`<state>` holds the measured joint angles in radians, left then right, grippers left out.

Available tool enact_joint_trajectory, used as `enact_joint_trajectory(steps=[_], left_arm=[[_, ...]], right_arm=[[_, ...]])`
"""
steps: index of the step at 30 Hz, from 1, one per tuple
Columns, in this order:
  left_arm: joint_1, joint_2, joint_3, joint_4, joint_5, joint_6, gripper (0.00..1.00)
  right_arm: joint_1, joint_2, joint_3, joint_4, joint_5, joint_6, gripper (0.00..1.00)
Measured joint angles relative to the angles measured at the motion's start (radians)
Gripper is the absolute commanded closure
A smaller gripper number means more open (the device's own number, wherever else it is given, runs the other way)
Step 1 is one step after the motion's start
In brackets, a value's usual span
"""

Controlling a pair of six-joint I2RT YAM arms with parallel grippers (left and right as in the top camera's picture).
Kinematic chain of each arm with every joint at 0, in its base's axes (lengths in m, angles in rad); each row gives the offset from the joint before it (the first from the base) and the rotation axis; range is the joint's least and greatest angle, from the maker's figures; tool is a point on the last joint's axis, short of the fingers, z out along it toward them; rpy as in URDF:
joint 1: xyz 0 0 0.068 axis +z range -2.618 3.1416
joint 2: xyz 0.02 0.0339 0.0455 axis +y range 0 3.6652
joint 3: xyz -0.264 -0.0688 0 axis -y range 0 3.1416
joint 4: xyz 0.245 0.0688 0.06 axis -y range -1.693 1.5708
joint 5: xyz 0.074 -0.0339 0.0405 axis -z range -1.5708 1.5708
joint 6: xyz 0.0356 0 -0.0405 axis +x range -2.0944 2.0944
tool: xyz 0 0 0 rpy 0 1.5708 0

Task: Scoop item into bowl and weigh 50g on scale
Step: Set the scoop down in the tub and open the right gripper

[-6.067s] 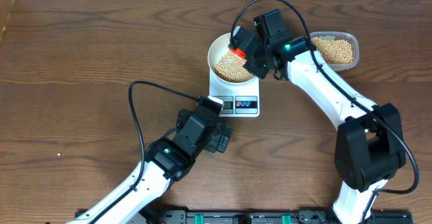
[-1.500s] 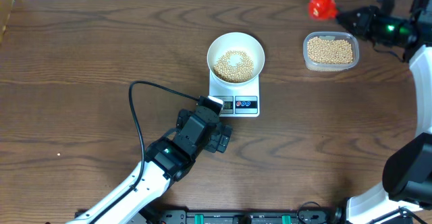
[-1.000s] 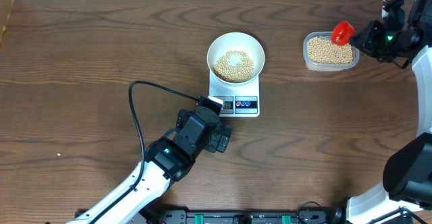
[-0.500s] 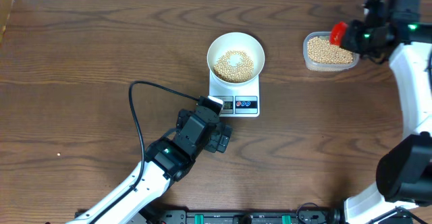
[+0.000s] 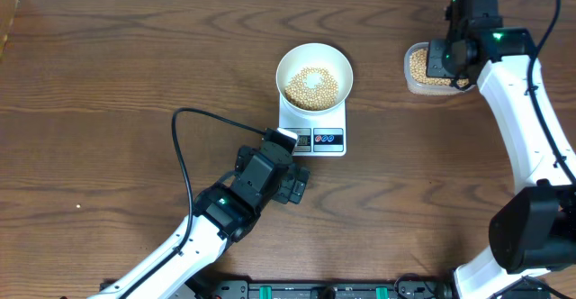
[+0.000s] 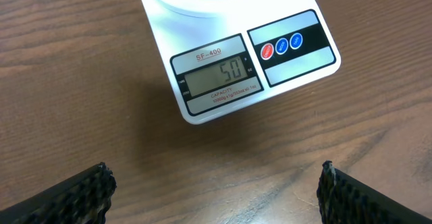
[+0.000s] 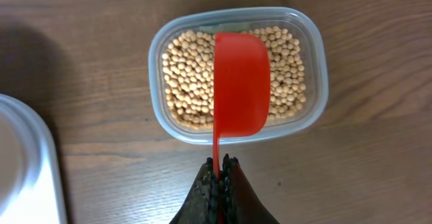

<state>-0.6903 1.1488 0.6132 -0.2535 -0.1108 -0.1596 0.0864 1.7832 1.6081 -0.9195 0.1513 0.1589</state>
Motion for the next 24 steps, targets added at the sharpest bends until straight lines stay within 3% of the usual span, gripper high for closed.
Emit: enact_joint_trajectory(steps=[4,7,19,24], left_arm=[[0.0,0.0,0.0,0.0,0.0,0.0,0.02],[0.0,0.0,0.0,0.0,0.0,0.0,0.02],[0.0,0.0,0.0,0.0,0.0,0.0,0.02],[0.0,0.0,0.0,0.0,0.0,0.0,0.02]], right_arm=[[0.013,0.0,0.0,-0.003,0.033,-0.022,0.99],[0.013,0.0,0.0,-0.003,0.049,-0.035,0.91],[0.013,0.0,0.0,-0.004,0.078,-0.111,0.92],[0.01,0.0,0.0,0.011,0.081,-0.071,0.89]])
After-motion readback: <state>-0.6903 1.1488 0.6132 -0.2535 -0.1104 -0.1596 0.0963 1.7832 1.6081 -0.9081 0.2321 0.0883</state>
